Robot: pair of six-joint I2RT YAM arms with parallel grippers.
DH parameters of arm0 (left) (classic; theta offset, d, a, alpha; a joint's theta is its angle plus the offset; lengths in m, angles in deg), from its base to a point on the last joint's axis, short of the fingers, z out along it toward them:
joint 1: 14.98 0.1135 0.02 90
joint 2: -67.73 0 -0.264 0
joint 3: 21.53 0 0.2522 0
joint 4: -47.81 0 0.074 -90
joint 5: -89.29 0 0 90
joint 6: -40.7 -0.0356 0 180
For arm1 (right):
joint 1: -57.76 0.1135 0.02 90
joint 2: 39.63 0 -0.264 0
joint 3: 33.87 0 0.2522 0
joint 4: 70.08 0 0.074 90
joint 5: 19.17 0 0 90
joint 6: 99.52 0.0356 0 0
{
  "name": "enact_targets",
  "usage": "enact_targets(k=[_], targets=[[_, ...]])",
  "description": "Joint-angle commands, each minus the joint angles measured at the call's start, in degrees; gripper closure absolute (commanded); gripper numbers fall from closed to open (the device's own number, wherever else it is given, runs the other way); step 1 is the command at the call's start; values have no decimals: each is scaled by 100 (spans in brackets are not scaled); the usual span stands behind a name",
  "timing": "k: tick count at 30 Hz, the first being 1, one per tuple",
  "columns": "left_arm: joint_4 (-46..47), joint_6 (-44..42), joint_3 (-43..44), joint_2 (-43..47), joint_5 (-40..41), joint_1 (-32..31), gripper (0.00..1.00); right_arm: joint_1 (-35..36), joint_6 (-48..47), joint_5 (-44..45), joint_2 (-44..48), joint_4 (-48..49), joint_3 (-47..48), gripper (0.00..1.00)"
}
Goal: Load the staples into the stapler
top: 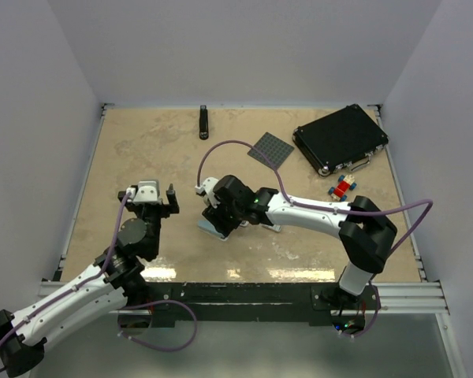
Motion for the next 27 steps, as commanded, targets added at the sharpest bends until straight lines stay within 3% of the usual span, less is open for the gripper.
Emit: enact_targets(k=[1,9,25,27], targets=[[791,-553,-135,22,395,13,12,100,-111,292,-216,-698,410,41],[730,-527,-82,-57,422,48,11,249,-146,381,-428,-778,560,49],[685,-456,-65,4,421,66,11,434,-129,547,-674,-839,771,50],[685,-456,-65,4,421,66,11,443,-146,583,-709,-839,762,55]])
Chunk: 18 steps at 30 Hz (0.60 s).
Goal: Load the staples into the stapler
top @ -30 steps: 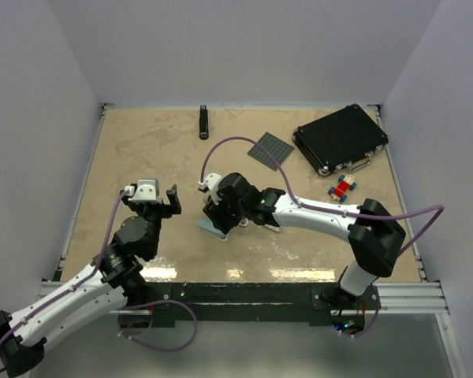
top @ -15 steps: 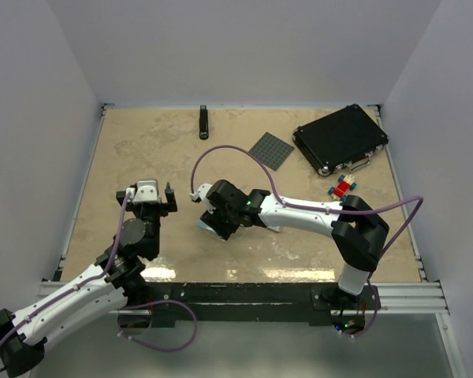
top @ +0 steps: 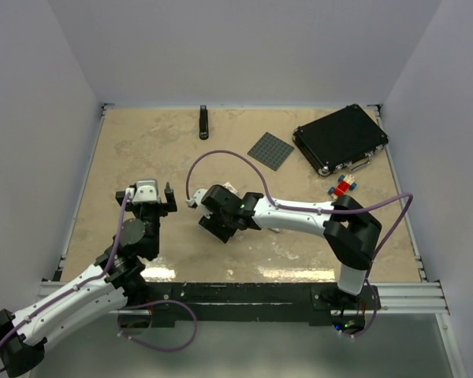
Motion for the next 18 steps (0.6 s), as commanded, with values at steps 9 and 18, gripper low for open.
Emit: enact_targets(k=[9,18], targets=[[264,0,47,28,48,68,11,102,-79,444,-212,382,-353,99],[246,44,64,-34,-5,94,11,137,-35,576,-397,699,-855,100]])
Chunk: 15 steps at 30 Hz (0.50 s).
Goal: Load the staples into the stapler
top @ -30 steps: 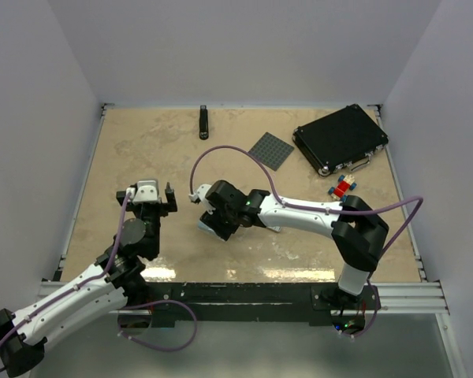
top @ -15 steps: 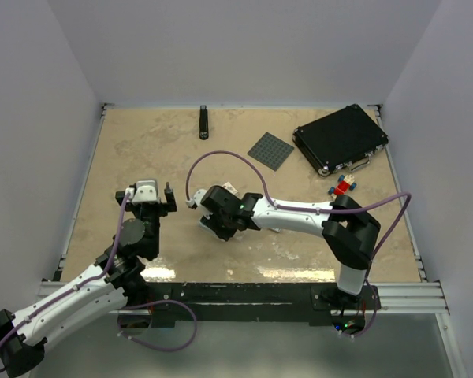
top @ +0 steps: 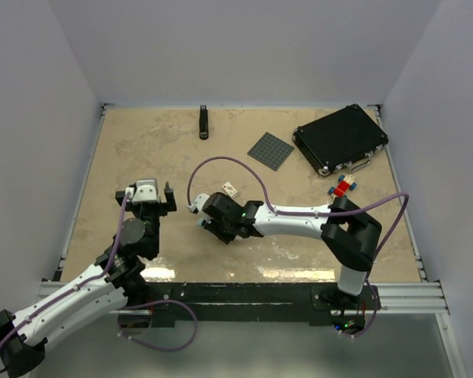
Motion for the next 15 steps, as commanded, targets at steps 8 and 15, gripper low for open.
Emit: enact_targets(k=[8,15], targets=[[246,42,64,32,10,70,11,32,88,184,-580,-288,1008,94],[299,-28,47,278,194,70,11,24,334,325,-1503,-508,2520,82]])
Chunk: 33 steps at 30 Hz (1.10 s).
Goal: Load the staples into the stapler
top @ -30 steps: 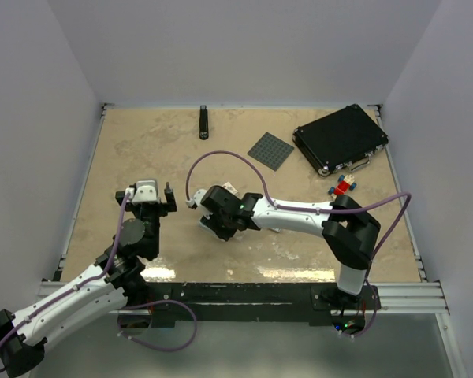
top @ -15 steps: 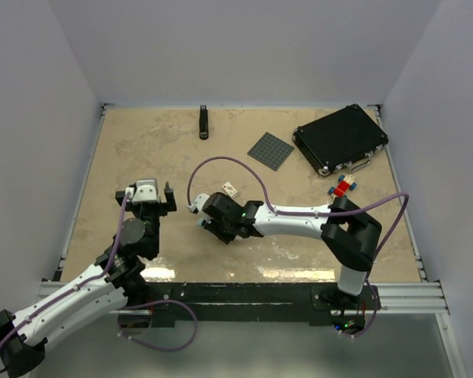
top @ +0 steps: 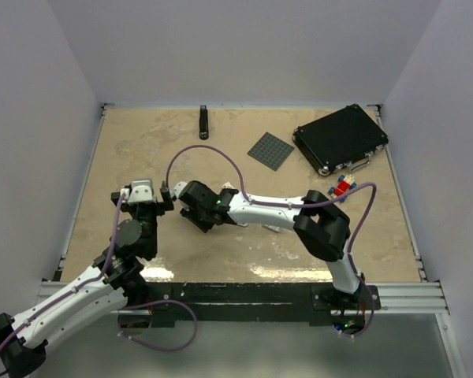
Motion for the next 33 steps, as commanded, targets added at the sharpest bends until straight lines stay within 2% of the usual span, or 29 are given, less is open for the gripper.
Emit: enact_targets(k=[1,8,14,17,24,33], targets=[[316,-30,29,210,210,27,11,6,303,166,-526,-23,1115,81],[404,-74,-41,553,272,44,11,6,313,262,-1196,-216,2286,59],[361,66,-32,580,245,44,11,15,155,368,-915,-181,2481,43],[186,346,29,606,184,44,11,6,58,447,-564,-225,2384,39],[-141,743,538,431,-62,53,11,-256,294,877,561,-365,1462,34],[131,1121,864,-219,-536,44,11,-1117,989,807,2309,-549,-682,36]])
